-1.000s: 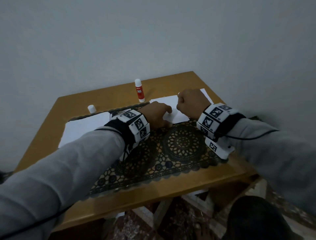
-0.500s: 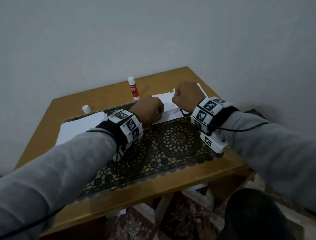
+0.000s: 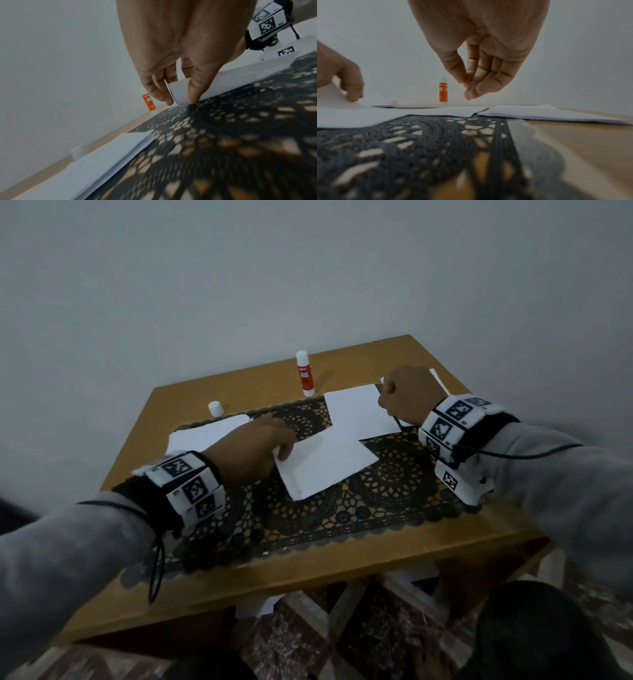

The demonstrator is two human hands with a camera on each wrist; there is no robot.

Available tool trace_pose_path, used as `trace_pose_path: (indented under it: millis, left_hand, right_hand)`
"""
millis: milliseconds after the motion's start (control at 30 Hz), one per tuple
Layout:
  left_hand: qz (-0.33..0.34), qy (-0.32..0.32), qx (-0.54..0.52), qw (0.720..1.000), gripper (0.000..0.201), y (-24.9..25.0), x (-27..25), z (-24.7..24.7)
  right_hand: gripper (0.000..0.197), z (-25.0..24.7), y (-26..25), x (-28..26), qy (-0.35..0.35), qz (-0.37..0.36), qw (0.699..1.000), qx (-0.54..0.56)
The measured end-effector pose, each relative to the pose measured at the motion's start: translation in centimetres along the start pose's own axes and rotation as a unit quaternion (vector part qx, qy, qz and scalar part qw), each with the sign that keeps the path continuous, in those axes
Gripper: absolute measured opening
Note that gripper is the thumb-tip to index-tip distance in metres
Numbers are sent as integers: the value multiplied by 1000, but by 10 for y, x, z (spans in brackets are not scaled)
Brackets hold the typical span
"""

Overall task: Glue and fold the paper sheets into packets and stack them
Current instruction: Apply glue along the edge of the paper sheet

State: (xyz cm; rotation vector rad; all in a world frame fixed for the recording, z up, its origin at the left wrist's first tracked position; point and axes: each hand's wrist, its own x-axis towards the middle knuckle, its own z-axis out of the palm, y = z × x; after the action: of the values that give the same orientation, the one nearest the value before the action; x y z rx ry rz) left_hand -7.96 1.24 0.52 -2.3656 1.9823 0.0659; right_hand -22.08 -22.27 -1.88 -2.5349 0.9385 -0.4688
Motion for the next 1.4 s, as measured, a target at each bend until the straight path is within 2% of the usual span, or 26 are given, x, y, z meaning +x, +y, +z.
trace_pose_path:
  millis: [67, 233, 300, 367, 433, 567, 733, 833, 900, 967, 1033, 1100, 1233, 1300, 1400]
  left_hand:
    - [-7, -11, 27, 1000, 29, -7, -17, 3]
    - [-11, -33, -10, 999, 37, -28, -41, 20]
    - [-11, -38, -11, 999, 47, -33, -45, 22]
    - [-9, -38, -9, 999, 52, -37, -47, 25]
    - [-17, -31, -24, 999, 52, -38, -47, 26]
    - [-9, -25, -12, 1000, 45, -30, -48, 23]
    - [17, -79, 52, 995, 32, -16, -45, 21]
    - [14, -86, 57, 995, 26, -15, -45, 23]
    - [1, -94, 66, 993, 25, -11, -49, 25]
    - [-3, -91, 75, 993, 27, -4, -55, 27]
    - [-7, -89, 56, 994, 32, 1, -63, 29]
    - [-12, -97, 24, 995, 38, 4, -71, 31]
    - [-23, -115, 39, 992, 67, 9, -81, 34]
    - [-33, -122, 27, 992, 67, 14, -85, 31]
    - [-33, -141, 6, 989, 66, 23, -90, 28]
  right_hand:
    - [32, 0, 0, -2, -18, -14, 1000, 2]
    - [28, 4, -7, -2, -49, -63, 996, -37]
    - [19, 8, -20, 6, -66, -86, 993, -55]
    - [8, 12, -36, 19, -54, -103, 992, -45]
    - [7, 16, -53, 33, -39, -81, 996, -13]
    - [31, 32, -83, 68, -39, -7, 998, 48]
    - [38, 52, -98, 102, -85, 37, 995, 45]
    - [17, 60, -96, 106, -95, 41, 993, 64]
    - [16, 61, -97, 102, -89, 33, 994, 58]
    - [26, 57, -99, 93, -77, 7, 996, 44]
    - [28, 52, -102, 80, -79, -37, 995, 37]
    - [24, 44, -107, 62, -114, -82, 990, 33]
    - [22, 33, -116, 29, -217, -129, 967, 37]
    - [23, 31, -122, 14, -235, -151, 959, 48]
    - [23, 36, -133, -3, -225, -199, 952, 54]
